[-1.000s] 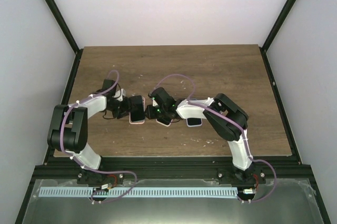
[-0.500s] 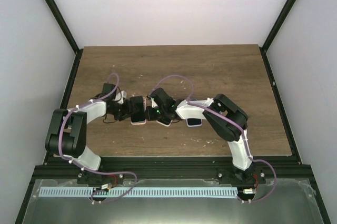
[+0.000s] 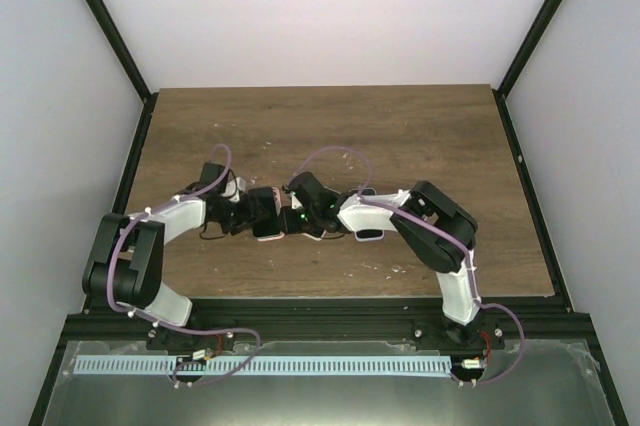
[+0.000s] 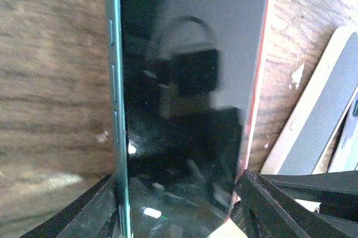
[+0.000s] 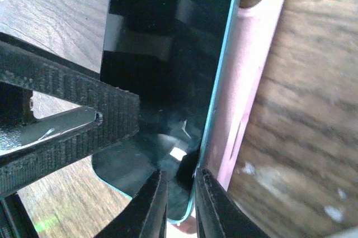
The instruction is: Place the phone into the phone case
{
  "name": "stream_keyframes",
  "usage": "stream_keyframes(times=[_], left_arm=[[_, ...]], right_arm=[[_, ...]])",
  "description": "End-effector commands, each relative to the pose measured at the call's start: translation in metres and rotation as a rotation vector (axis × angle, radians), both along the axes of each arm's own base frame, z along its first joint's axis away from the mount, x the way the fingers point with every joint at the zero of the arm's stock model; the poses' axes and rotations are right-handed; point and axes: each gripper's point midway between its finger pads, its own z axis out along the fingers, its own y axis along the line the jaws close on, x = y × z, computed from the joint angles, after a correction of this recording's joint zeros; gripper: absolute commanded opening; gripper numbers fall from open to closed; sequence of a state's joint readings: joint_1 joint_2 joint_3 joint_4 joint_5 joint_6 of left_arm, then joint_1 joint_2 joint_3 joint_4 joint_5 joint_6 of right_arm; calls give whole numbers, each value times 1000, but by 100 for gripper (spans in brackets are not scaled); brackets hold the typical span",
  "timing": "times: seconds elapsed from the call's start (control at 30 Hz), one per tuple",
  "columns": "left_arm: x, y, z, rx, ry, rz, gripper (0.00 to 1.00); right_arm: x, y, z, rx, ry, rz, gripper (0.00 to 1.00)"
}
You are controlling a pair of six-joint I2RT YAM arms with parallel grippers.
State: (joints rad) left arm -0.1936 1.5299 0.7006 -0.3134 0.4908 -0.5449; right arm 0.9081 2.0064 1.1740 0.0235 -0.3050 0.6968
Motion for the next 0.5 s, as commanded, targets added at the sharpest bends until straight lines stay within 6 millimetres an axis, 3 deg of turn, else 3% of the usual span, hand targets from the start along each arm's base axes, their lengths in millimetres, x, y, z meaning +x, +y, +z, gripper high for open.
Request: stream_keyframes(times=[0.0,0.1,0.3,0.47], left_arm=[[-4,-4,13,9,-17,-6,59],[2,6,17,72,-33,11,59],[12,17,14,139,-24,32,61],[22,20,10,131,-22,44,55]], right_arm=[[-5,-7,19,-10,-58,-30,18],[4,-11,27,-14,-93,-49,23],[25,-14,23,-22,-88,-92,31],[41,-16,18,-14,-79,-102,34]])
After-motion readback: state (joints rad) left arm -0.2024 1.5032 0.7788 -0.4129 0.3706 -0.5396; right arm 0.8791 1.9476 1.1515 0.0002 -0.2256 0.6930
